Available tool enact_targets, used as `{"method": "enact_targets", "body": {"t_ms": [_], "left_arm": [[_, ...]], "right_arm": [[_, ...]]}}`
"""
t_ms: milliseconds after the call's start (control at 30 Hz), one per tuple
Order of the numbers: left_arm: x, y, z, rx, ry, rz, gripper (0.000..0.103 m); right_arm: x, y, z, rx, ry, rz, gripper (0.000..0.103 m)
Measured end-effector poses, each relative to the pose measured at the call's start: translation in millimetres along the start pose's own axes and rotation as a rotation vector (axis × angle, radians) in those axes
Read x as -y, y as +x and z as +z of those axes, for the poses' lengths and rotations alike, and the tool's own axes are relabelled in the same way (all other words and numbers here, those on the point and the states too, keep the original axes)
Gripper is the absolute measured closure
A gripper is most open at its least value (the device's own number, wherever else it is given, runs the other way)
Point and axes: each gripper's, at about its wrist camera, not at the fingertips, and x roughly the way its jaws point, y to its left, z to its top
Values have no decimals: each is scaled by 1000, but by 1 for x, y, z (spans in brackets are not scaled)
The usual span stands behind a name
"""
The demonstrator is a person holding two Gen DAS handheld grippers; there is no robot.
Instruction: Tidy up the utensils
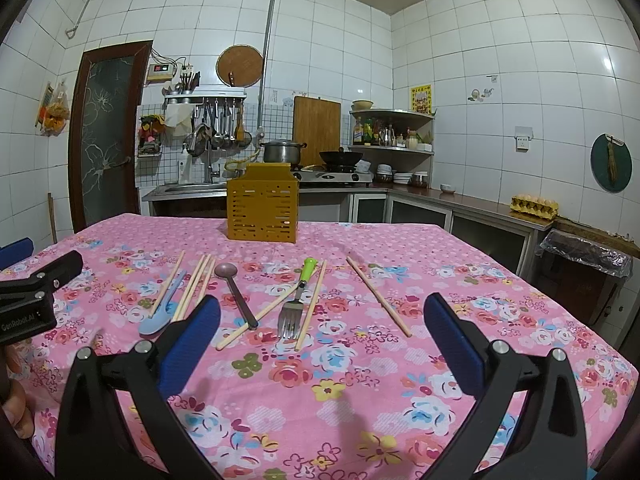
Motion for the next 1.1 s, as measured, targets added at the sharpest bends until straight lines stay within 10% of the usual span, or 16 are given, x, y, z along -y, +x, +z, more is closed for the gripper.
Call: {"method": "enact_targets", "body": {"t_ms": [1100], "left_arm": [[1,-1,2,1,0,-7,5]], "right_arm": [[2,0,-1,-7,13,0,4]]}}
